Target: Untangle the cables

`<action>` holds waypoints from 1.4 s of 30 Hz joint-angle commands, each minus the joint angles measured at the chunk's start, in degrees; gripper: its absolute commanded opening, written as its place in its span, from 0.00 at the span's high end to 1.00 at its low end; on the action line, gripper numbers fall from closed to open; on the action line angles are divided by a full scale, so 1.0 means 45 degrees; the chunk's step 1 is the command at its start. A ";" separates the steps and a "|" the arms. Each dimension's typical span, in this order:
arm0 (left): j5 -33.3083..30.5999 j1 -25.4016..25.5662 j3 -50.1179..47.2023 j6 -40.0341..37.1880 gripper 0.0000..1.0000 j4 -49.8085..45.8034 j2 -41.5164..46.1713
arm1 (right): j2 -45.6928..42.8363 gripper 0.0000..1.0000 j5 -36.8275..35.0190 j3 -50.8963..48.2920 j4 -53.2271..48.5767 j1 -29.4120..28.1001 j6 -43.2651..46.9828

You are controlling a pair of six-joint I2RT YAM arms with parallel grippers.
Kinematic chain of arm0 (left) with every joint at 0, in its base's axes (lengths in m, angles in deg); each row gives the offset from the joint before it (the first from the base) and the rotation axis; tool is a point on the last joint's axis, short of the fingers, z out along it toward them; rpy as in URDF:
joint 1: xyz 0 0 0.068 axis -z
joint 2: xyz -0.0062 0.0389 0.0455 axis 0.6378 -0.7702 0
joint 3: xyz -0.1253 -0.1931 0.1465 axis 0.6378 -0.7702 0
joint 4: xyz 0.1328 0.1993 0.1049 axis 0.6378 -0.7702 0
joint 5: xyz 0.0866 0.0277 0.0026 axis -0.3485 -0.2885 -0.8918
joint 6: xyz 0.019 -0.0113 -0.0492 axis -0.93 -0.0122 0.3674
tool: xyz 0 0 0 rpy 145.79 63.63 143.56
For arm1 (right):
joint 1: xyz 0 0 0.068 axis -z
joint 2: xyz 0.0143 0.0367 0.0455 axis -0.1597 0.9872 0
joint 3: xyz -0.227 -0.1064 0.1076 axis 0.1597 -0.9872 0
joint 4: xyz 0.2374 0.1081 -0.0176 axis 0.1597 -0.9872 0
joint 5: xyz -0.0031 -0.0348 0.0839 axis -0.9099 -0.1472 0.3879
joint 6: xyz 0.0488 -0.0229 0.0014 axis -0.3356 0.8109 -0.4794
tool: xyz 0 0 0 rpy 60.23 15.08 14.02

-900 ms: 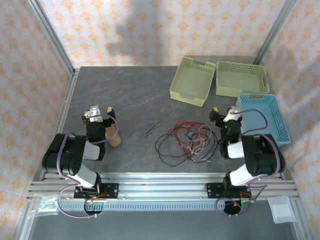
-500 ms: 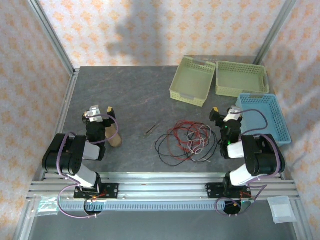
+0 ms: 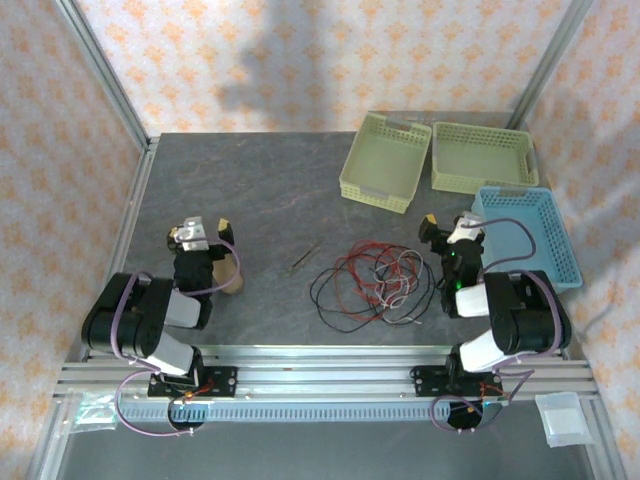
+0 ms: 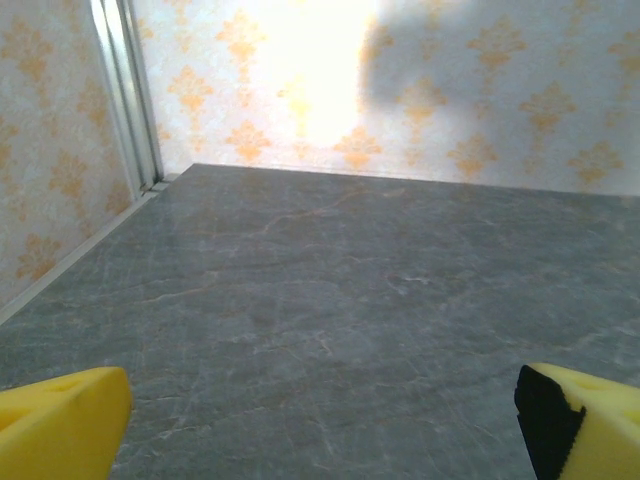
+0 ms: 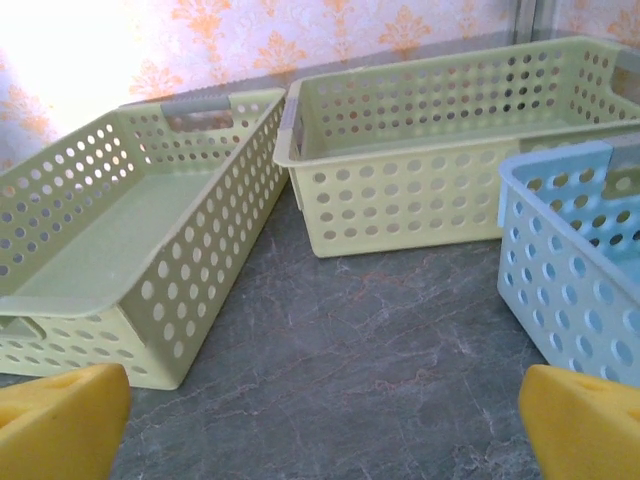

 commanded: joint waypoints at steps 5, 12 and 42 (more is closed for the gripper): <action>-0.1781 0.1320 0.0754 -0.0702 0.01 -0.3174 0.3166 | -0.3282 0.00 0.0014 0.0064 -0.2547 -0.0005 -0.0541; -0.3650 0.1351 0.2836 0.1990 0.01 -0.8581 0.5210 | -0.5411 0.00 0.0941 0.1725 -0.6860 0.0074 -0.1877; -0.1460 0.3171 1.1653 0.6885 0.01 -1.8280 0.0901 | 0.1836 0.01 0.2183 1.3006 -1.9129 -0.0064 -0.4456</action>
